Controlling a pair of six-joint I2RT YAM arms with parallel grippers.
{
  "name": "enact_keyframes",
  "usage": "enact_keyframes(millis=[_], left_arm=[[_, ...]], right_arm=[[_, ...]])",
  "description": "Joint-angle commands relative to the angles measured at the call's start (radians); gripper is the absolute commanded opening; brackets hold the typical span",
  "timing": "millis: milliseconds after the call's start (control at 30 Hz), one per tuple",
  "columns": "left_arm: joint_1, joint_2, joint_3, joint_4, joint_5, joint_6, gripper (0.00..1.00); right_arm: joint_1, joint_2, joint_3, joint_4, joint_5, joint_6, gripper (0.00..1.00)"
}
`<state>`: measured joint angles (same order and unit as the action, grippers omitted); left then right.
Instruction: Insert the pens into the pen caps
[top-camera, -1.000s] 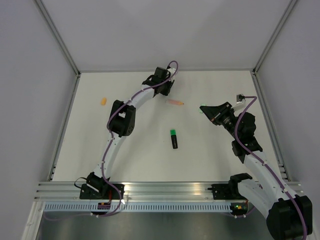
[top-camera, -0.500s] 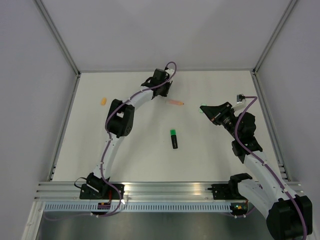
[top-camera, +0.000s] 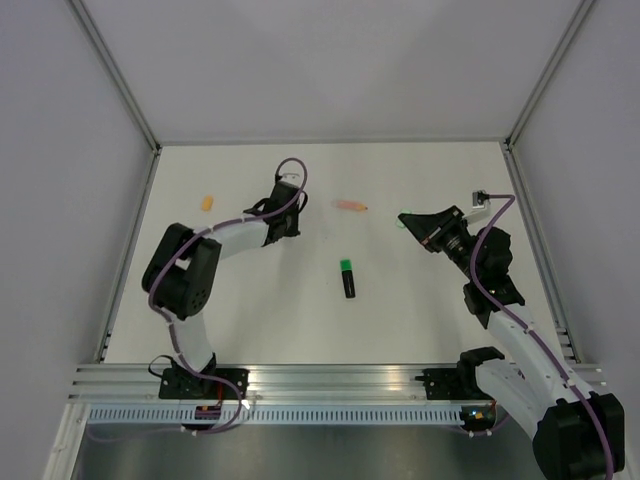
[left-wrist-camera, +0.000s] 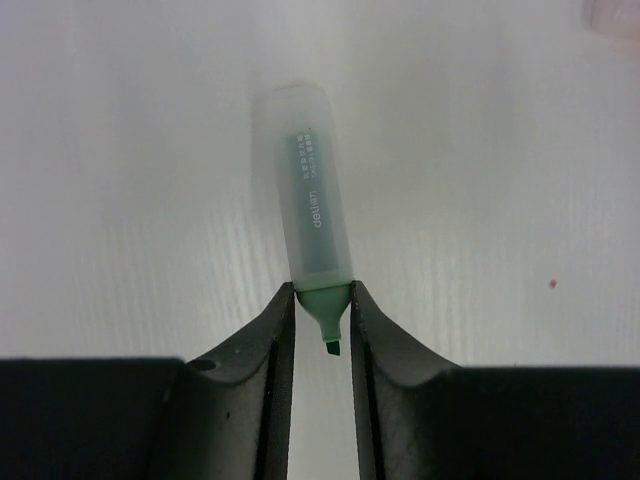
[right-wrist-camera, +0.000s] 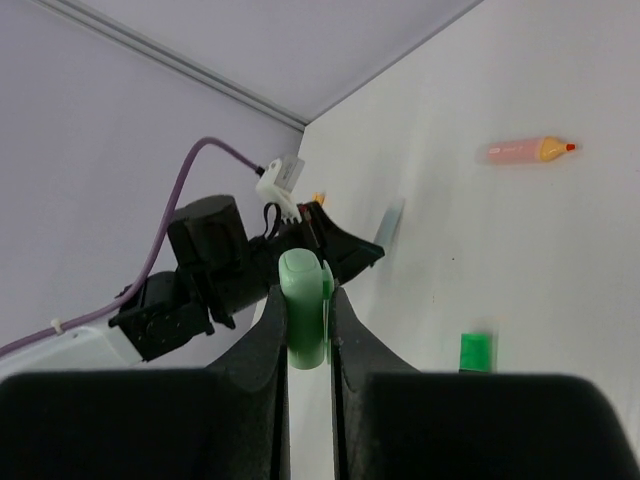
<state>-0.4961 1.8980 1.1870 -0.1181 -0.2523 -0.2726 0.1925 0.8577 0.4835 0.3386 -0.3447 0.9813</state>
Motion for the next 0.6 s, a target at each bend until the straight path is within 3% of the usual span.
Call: enact_keyframes(millis=[0, 167, 300, 367, 400, 467, 567], left_arm=[[-0.031, -0.156, -0.182, 0.107, -0.074, -0.155, 0.03], [-0.123, -0.264, -0.39, 0.198, -0.139, -0.273, 0.06], [-0.246, -0.292, -0.431, 0.228, -0.166, -0.306, 0.13], [-0.277, -0.29, -0.399, 0.2, -0.159, -0.294, 0.24], [-0.297, -0.292, -0.382, 0.181, -0.142, -0.259, 0.36], [-0.308, -0.324, -0.327, 0.138, -0.113, -0.203, 0.48], [-0.308, -0.408, -0.29, 0.098, -0.067, -0.018, 0.53]], right_arm=[[-0.002, -0.011, -0.006, 0.066, -0.028, 0.023, 0.0], [-0.002, -0.006, -0.008, 0.074, -0.03, 0.03, 0.0], [-0.002, -0.006, -0.008, 0.074, -0.03, 0.028, 0.0], [-0.002, -0.009, -0.008, 0.069, -0.028, 0.025, 0.0], [-0.002, -0.009, -0.01, 0.071, -0.025, 0.022, 0.0], [-0.002, -0.008, -0.006, 0.063, -0.022, 0.022, 0.0], [-0.002, -0.011, 0.001, 0.057, -0.028, 0.019, 0.0]])
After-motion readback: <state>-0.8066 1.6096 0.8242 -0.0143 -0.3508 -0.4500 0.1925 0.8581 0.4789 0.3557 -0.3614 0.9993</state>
